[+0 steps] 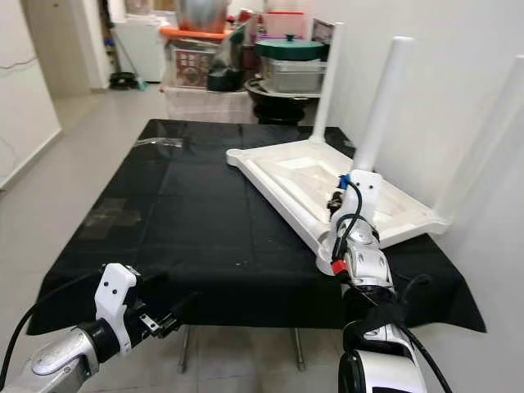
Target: Building children table
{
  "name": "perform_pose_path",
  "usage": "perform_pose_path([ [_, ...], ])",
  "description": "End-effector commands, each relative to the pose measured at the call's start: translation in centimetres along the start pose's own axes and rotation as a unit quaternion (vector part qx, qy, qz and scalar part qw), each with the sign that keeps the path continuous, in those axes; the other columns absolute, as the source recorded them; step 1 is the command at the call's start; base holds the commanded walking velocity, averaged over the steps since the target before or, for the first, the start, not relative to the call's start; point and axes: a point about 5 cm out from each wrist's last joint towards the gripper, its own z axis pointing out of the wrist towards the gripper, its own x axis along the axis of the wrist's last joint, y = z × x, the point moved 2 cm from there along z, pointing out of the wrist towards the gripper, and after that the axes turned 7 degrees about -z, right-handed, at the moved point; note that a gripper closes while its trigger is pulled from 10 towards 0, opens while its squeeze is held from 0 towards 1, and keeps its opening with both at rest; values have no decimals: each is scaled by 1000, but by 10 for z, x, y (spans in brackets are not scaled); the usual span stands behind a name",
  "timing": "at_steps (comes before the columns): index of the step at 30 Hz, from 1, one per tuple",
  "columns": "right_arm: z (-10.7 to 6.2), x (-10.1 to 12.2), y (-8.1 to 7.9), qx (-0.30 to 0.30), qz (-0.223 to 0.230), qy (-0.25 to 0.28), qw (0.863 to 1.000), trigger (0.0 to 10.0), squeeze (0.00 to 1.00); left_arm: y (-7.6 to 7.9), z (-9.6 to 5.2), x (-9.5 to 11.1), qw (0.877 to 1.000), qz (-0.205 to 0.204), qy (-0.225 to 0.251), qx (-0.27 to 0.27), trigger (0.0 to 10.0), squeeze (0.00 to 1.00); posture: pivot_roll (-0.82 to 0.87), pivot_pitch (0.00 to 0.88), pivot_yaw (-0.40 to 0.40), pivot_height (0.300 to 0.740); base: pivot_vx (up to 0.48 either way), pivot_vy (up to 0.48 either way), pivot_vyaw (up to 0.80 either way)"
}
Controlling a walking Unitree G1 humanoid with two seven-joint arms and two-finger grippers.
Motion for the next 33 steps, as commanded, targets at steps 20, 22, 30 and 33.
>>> perform_pose_path([
  [20, -17, 42, 17, 431, -135, 138, 882, 10000, 0, -2, -3, -5, 1000, -2, -8, 9, 10000, 0, 68, 0, -65, 740, 0, 0, 0],
  [22, -18, 42, 11, 455, -148, 131, 868, 10000, 0, -3, -1, -4, 1000, -1, -7, 9, 10000, 0, 69, 0, -65, 740, 0, 0, 0],
  [30, -32, 35, -27, 538, -151, 134, 818, 2510, 0, -3, 0, -3, 1000, 1, -6, 8, 10000, 0, 88, 0, -71, 740, 0, 0, 0],
  [33, -25, 25, -36, 514, -154, 115, 836, 0, 0, -3, -2, -4, 1000, 3, -7, 10, 10000, 0, 88, 0, -71, 740, 0, 0, 0],
])
